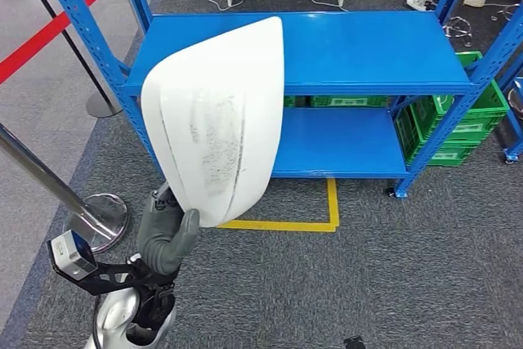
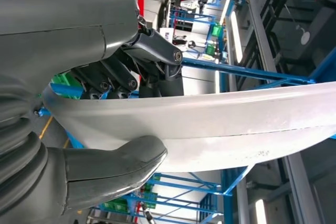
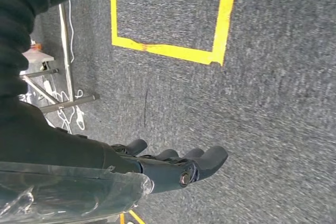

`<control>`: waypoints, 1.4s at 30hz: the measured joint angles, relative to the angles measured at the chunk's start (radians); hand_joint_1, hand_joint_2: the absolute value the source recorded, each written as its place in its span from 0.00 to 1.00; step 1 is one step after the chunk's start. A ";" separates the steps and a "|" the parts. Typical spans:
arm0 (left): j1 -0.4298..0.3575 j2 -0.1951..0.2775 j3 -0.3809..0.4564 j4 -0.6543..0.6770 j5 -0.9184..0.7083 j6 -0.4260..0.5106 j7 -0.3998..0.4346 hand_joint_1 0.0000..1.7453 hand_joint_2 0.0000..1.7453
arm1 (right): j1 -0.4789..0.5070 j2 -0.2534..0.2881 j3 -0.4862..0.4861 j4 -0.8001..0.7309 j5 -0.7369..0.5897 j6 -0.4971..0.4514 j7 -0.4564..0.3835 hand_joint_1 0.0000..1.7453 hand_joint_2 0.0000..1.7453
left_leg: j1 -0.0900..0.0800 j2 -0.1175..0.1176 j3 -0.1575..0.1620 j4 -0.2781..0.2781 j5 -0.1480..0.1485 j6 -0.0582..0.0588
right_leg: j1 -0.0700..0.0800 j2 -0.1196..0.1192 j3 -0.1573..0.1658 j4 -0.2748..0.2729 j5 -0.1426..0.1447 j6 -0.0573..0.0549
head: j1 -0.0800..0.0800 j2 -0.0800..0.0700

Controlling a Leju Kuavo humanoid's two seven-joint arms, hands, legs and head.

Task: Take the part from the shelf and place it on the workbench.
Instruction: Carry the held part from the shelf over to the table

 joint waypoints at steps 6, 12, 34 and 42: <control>-0.004 -0.003 0.000 0.000 0.001 0.000 0.000 1.00 1.00 | -0.001 0.000 0.001 0.000 0.001 0.000 0.000 0.00 1.00 | -0.004 -0.001 0.193 -0.296 0.042 0.026 | 0.005 0.002 -0.041 0.005 0.048 0.023 | 0.002 0.000; -0.001 -0.003 0.000 0.000 0.001 0.000 0.000 1.00 1.00 | 0.010 0.000 0.000 0.000 0.000 0.001 0.000 0.00 1.00 | -0.002 0.001 0.141 -0.296 0.088 0.055 | -0.001 0.002 -0.120 0.232 -0.126 0.051 | 0.006 0.000; 0.008 -0.006 0.008 0.000 0.026 0.027 -0.006 1.00 1.00 | 0.008 0.001 0.003 0.000 0.009 0.032 -0.053 0.00 1.00 | 0.000 0.000 0.122 -0.238 0.084 0.009 | 0.000 0.004 0.032 0.007 -0.023 0.009 | -0.005 0.000; 0.025 -0.033 0.029 0.000 0.003 0.190 0.009 1.00 1.00 | 0.011 0.001 0.002 0.000 -0.038 0.062 -0.103 0.00 1.00 | 0.004 0.001 0.117 -0.282 0.096 0.051 | 0.001 0.004 -0.073 0.216 -0.136 0.047 | 0.004 0.000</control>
